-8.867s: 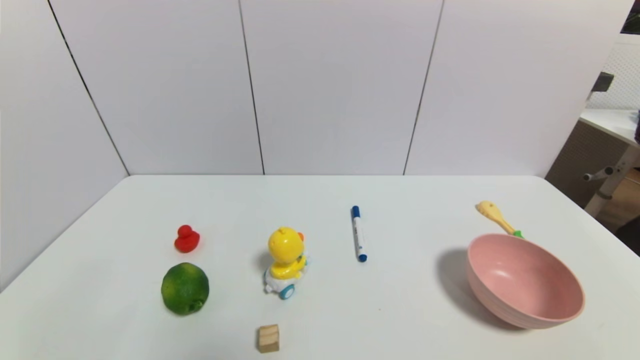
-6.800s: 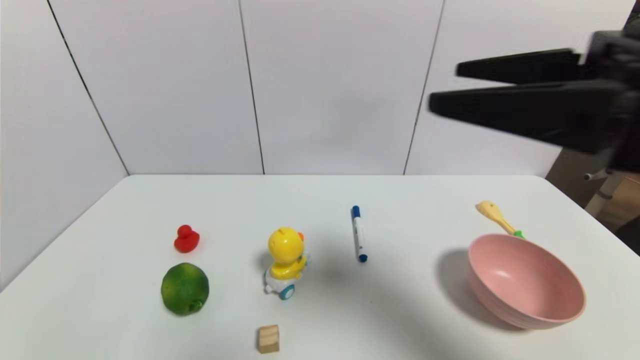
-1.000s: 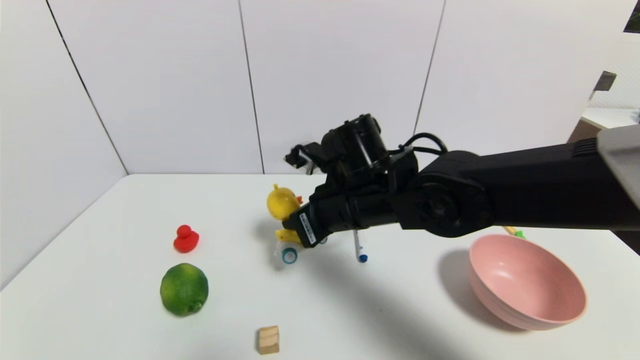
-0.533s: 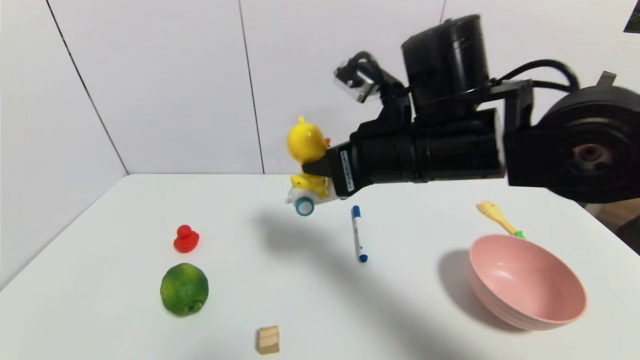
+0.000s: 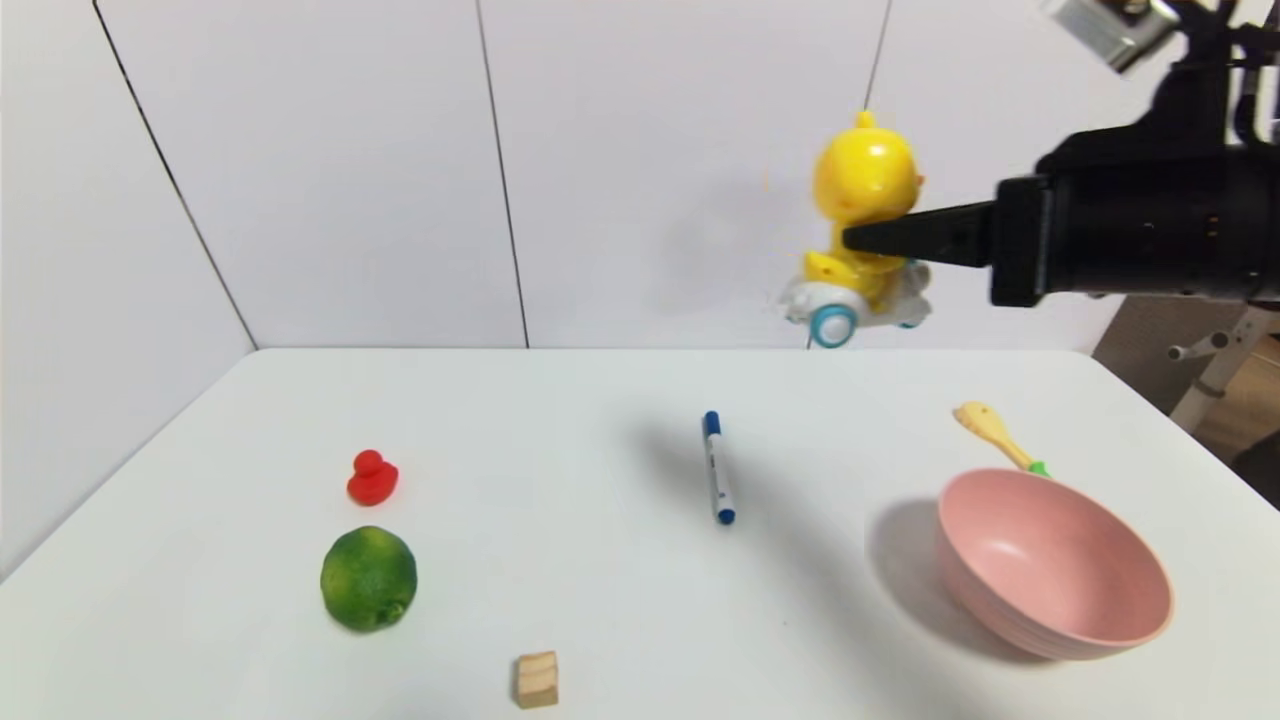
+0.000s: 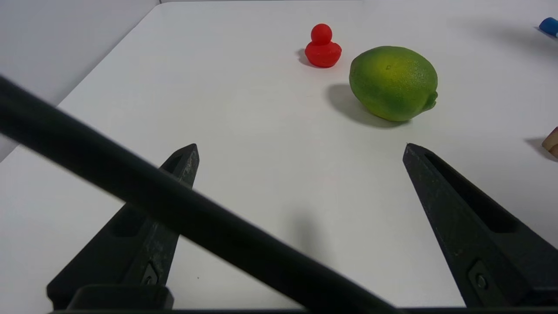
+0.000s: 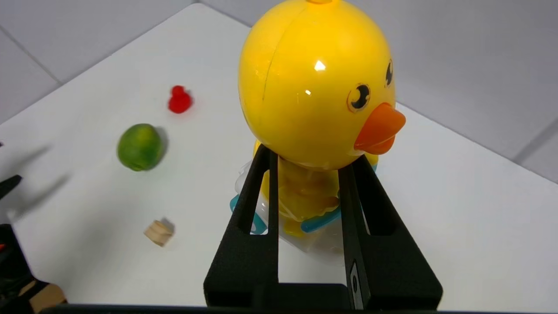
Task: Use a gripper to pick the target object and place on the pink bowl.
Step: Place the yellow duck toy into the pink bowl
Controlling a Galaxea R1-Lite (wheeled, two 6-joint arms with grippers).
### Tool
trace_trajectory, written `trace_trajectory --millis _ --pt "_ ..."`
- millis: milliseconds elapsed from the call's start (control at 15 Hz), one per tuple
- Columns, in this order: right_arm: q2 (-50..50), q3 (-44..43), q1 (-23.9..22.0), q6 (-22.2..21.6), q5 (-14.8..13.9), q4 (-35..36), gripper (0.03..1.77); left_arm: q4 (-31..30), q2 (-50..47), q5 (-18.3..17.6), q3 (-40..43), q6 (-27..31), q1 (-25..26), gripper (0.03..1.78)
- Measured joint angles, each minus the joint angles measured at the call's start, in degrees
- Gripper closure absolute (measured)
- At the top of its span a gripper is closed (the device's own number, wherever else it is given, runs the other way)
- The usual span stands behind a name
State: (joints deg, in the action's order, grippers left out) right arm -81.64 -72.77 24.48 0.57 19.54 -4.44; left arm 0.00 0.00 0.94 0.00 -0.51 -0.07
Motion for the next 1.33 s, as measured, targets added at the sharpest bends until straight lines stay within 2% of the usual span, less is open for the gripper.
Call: trace_trajectory --millis 133,267,667,1333 --pt "5.35 6.21 -5.57 1.07 1.97 0.01 1.39 0.02 0.0 0.0 0.0 0.0 -0.02 0.12" --pt "9.75 11.65 -11.2 2.27 2.43 0.04 1.39 0.0 0.0 0.0 0.0 0.02 -0.02 0.12" --pt "16.84 30.76 -21.2 8.35 2.58 1.17 1.39 0.0 0.0 -0.01 0.0 0.0 -0.04 0.12" --pt "14.25 35.95 -24.19 8.85 2.8 5.58 1.39 0.0 0.0 0.0 0.0 0.0 0.0 0.12"
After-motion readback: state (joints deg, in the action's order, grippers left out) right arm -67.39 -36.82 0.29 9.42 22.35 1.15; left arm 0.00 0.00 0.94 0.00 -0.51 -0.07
